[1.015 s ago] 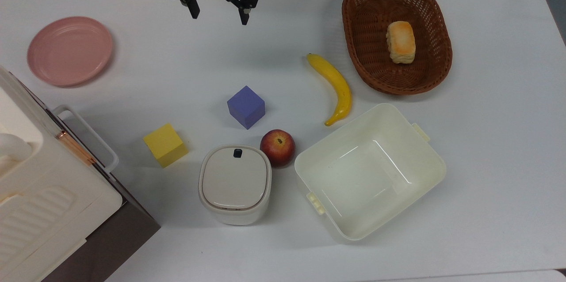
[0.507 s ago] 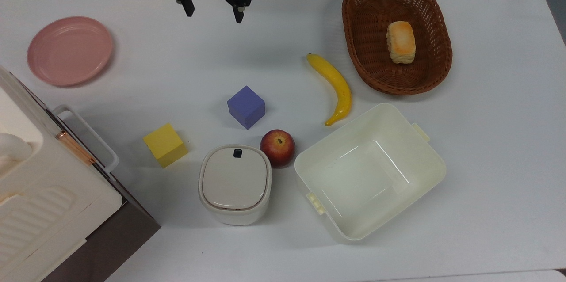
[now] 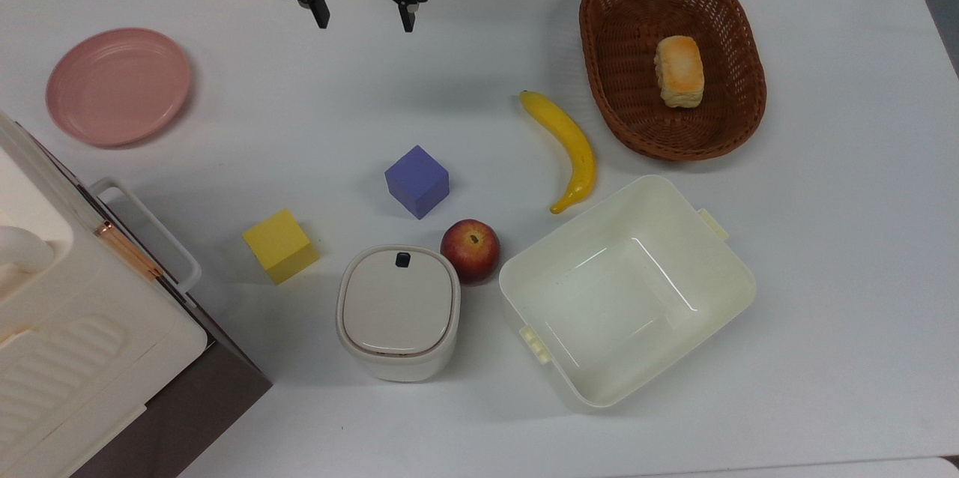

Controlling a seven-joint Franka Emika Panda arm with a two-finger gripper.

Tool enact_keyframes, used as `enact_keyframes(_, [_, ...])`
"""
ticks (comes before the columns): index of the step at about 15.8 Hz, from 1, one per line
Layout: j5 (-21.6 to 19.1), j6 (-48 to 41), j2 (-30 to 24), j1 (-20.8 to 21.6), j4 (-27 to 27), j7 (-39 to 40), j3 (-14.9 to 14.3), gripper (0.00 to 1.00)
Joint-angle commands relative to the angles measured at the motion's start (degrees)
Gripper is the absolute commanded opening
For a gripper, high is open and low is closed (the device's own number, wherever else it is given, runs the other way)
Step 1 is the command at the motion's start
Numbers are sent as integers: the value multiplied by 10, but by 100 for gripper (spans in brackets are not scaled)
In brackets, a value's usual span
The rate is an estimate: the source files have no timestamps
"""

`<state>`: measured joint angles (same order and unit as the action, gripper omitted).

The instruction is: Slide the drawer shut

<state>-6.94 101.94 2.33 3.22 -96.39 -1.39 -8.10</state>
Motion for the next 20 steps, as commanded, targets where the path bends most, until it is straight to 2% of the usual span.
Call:
enact_keyframes(1, [-4, -13, -5, 3, 5, 13, -1, 100])
enact_keyframes(4, [-1, -15, 3, 4, 17, 15, -2, 100])
enact_keyframes(8, [53, -15, 7, 21, 18, 9, 2, 100])
enact_keyframes(20, [54, -14, 6, 21, 17, -5, 4, 100])
